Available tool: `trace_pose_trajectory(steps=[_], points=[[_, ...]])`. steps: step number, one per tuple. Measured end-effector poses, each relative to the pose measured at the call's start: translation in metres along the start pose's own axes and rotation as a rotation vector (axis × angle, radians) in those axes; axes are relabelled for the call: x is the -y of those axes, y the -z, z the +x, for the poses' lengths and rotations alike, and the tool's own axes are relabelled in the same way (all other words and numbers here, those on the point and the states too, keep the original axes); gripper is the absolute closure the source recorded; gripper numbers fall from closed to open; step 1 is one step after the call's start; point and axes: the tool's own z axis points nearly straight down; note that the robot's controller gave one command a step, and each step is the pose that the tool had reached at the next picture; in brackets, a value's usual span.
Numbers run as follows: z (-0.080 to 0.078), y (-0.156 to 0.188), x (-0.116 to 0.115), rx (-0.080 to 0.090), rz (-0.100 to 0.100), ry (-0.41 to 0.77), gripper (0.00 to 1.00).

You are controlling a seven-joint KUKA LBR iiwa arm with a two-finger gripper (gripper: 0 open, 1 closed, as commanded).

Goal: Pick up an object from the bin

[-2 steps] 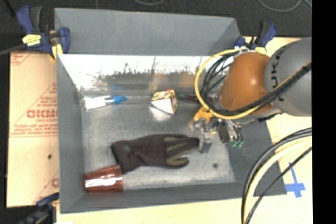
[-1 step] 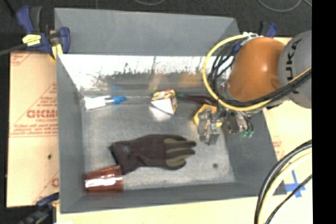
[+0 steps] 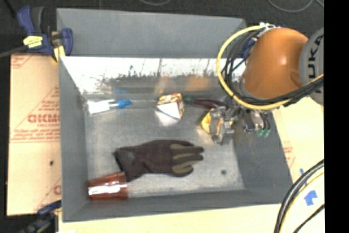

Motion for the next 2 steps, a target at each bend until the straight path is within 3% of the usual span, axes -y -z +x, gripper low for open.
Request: trace_pose_trajectory(steps=[1, 2], points=[[0.005, -0.035, 0.0, 0.009, 0.001, -0.024, 1.0], [0.02, -0.09, -0.038, 0.004, 0.001, -0.04, 1.0]])
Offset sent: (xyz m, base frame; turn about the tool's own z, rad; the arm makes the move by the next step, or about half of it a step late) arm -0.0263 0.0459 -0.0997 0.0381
